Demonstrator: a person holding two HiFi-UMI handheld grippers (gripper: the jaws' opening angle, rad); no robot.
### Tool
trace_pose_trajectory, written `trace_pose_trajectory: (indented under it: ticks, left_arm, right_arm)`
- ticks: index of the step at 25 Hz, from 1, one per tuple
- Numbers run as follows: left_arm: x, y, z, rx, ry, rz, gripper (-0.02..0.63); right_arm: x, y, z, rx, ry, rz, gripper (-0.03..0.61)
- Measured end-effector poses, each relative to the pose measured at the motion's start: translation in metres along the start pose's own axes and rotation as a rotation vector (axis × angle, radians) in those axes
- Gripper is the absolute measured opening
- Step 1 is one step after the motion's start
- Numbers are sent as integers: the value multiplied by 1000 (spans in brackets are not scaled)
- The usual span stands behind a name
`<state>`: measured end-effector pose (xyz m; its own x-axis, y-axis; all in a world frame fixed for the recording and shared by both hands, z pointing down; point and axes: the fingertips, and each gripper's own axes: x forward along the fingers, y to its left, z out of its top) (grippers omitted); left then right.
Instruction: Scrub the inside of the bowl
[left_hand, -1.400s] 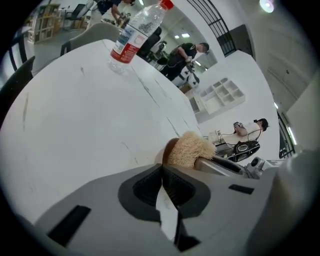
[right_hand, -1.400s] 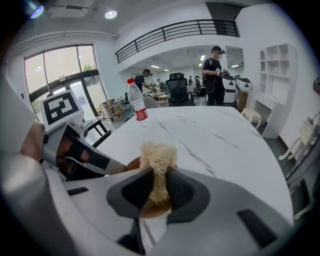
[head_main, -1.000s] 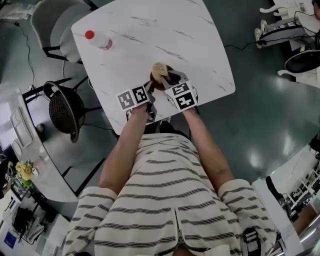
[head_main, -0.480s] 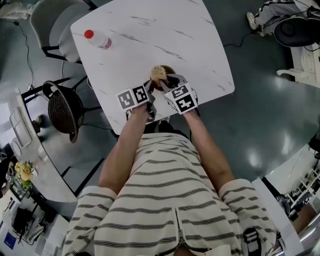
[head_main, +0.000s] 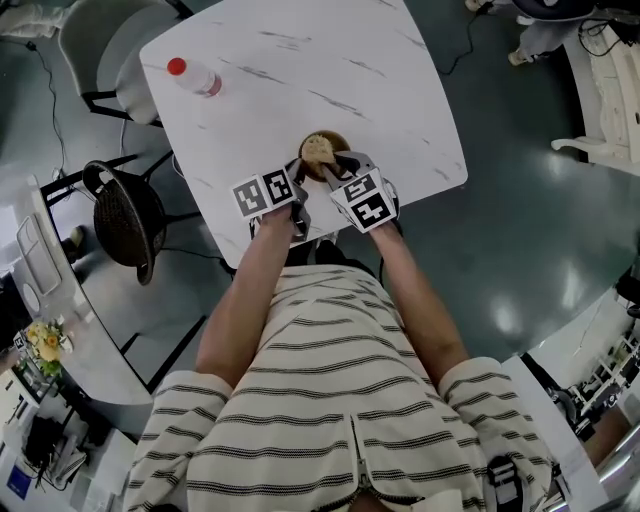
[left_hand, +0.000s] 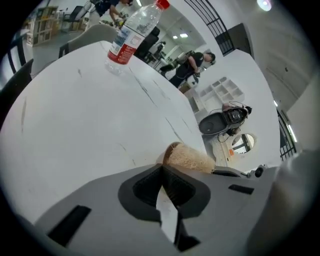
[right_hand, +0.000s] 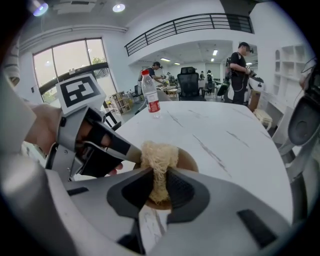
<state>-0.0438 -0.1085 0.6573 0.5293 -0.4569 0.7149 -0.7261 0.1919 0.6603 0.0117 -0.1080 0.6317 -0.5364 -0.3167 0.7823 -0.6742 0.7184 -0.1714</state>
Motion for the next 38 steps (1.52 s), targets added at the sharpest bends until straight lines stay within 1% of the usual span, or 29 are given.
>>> trace_pose_trajectory:
  ticks: [6,13,20,24,31,38]
  left_arm:
    - [-2,0,0,-1,-2,-1,8]
    - [-2,1,-2,-5,-3,-4,8]
    - [-2,1,-3,-3,-6,-5,8]
    - [-3,1,-3,-3,-6,-7,8]
    - [-1,2,-3,-11,-5,-12,8]
    - [-3,0,-2,-17,-10,-14,8]
  right_arm:
    - [-5,-3,-5,-47,28,-9,86]
    - [-7,-21,-7,-60,27,-39,86]
    - [-2,-27,-2,-26,-7,-59,86]
    - [1,-26,-2,-41,-6,-73,84]
    - [5,-18,4,-5,-29,-44,84]
    - [5,-2,6,-6,-30,8,84]
